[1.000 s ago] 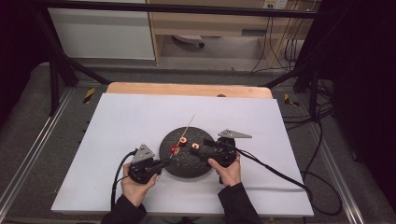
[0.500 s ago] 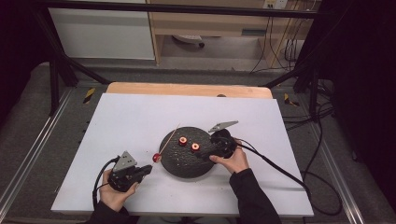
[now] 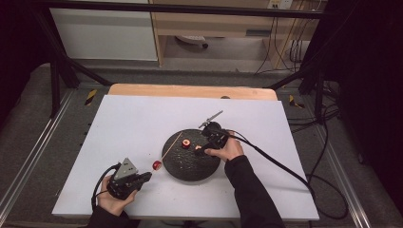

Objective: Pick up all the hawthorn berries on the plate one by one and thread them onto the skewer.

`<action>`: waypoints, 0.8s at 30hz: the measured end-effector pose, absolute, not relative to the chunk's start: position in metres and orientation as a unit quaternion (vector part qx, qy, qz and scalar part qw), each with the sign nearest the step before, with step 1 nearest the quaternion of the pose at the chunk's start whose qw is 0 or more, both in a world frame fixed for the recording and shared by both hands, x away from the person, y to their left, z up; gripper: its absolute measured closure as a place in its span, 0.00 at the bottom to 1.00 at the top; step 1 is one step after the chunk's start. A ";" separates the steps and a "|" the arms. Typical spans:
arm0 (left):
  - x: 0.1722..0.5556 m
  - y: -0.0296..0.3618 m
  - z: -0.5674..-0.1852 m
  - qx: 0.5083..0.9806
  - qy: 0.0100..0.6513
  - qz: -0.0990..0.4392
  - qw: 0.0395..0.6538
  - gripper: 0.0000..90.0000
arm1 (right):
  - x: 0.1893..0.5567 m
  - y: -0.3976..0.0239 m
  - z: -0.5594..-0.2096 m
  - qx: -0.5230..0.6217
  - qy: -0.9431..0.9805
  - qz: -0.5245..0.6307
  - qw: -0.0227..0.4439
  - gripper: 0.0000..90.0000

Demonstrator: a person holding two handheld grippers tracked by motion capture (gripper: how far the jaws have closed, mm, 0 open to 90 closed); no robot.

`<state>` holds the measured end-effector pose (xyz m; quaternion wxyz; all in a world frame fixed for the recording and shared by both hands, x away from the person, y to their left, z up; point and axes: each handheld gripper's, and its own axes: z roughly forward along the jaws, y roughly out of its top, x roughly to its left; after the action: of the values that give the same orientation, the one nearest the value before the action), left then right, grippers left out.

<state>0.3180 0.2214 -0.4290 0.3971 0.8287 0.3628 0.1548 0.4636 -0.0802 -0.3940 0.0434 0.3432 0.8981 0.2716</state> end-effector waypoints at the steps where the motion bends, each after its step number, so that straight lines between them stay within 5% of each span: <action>1: 0.318 0.222 -0.430 0.829 0.363 0.154 0.397 0.98 | 0.466 -0.078 -0.395 0.343 0.899 0.268 0.040 0.29; 24: 0.321 0.223 -0.432 0.828 0.369 0.147 0.395 0.98 | 0.487 -0.066 -0.411 0.354 0.908 0.224 -0.013 0.63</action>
<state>0.3205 0.2228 -0.4320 0.3954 0.8284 0.3686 0.1469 0.4873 -0.0655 -0.4105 -0.0127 0.3535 0.9082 0.2237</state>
